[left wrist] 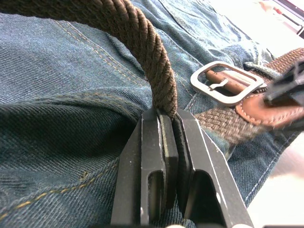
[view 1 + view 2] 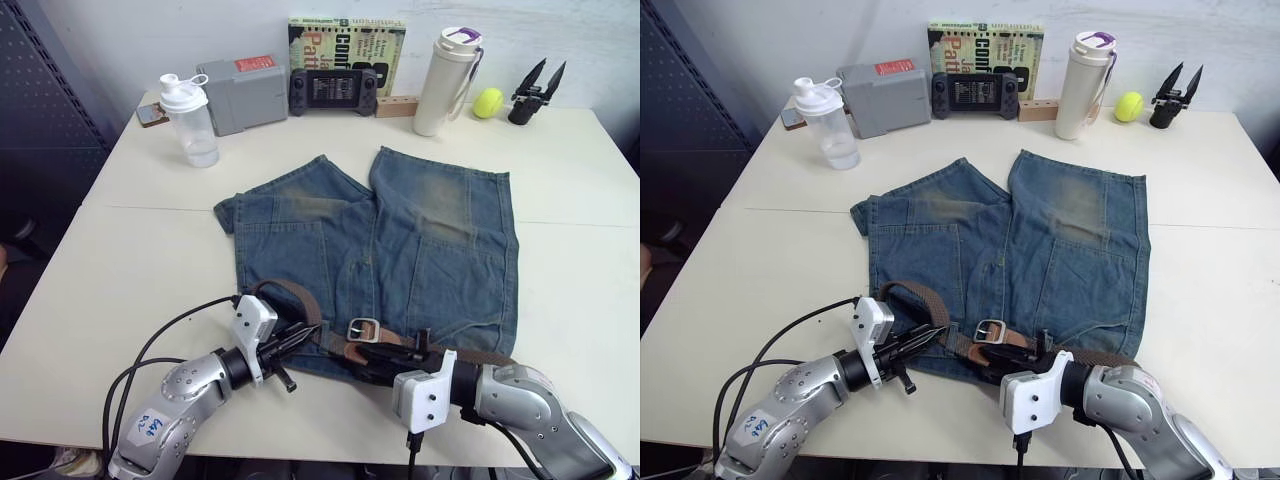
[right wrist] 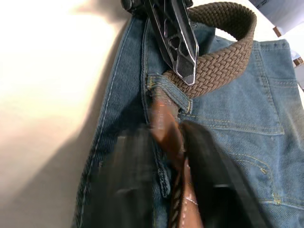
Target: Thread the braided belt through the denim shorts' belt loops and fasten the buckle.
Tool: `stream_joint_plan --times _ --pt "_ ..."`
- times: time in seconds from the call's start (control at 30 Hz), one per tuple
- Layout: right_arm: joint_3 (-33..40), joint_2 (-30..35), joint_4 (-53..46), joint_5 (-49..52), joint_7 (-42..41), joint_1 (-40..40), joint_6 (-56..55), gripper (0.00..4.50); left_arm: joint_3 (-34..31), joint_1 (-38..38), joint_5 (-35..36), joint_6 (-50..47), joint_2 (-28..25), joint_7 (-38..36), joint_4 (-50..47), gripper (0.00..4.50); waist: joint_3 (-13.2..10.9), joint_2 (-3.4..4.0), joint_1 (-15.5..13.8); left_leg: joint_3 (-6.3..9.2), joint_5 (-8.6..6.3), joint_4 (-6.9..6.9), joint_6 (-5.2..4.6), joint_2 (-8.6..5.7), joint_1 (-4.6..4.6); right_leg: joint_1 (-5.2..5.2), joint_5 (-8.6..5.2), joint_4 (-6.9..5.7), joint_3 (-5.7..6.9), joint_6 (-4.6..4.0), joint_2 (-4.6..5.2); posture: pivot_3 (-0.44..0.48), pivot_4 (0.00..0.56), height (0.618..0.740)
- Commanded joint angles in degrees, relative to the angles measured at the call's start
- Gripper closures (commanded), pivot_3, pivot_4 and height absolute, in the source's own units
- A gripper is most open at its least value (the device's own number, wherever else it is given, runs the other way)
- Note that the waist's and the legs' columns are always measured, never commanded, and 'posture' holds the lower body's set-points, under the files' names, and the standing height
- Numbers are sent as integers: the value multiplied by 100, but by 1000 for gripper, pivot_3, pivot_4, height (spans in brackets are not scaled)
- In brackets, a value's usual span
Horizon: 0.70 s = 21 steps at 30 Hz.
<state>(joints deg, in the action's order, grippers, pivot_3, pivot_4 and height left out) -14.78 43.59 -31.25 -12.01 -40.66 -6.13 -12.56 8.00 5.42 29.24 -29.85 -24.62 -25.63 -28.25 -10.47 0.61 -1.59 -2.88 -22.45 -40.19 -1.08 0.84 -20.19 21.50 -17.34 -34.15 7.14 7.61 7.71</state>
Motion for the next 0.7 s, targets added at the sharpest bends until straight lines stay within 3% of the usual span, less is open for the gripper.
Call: stream_joint_plan --times 0.03,0.2,0.27,0.33,0.37,0.4,0.53,0.7 --pt "37 -53 -98 31 -11 3 -148 4380 28 75 -4 -50 49 -71 -82 4500 0 0 1 0 0 0 0 0 0 0 0 0 0 0 0 0 150 731" --pt "7 -39 -105 53 -74 19 -113 4380 1 68 -8 -88 64 -72 -95 4500 0 0 3 0 0 0 0 1 0 0 0 -1 0 0 0 0 150 731" --pt "8 -36 -105 91 -120 23 -33 4500 -63 91 61 -25 58 -150 -156 3681 0 0 4 0 0 0 0 1 0 0 0 -1 0 0 0 0 150 731" --pt "15 -36 -98 121 -153 34 8 4500 -151 96 162 -19 42 -208 -228 3159 0 0 10 0 0 0 0 1 0 0 0 -1 1 0 0 0 150 731" --pt "17 -37 -96 129 -166 37 13 4500 -177 95 192 -33 35 -233 -254 2549 0 0 10 0 0 0 0 1 0 1 0 -1 0 0 0 0 150 731" --pt "22 -38 -85 132 -170 43 -1 4500 -247 105 192 -91 -27 -207 -342 2350 0 0 11 0 0 0 0 1 0 0 0 -1 0 0 0 0 150 731" --pt "37 -47 -15 147 -189 89 -51 4500 -735 320 437 -245 -345 -317 -770 868 0 0 25 0 0 0 0 6 1 2 0 -2 1 0 -2 0 150 731" --pt "55 -73 81 152 -196 181 -111 4500 -1071 974 574 -300 -678 -505 -1142 868 0 1 39 -1 -1 1 1 11 3 2 -1 -3 -2 -1 -3 0 150 731"
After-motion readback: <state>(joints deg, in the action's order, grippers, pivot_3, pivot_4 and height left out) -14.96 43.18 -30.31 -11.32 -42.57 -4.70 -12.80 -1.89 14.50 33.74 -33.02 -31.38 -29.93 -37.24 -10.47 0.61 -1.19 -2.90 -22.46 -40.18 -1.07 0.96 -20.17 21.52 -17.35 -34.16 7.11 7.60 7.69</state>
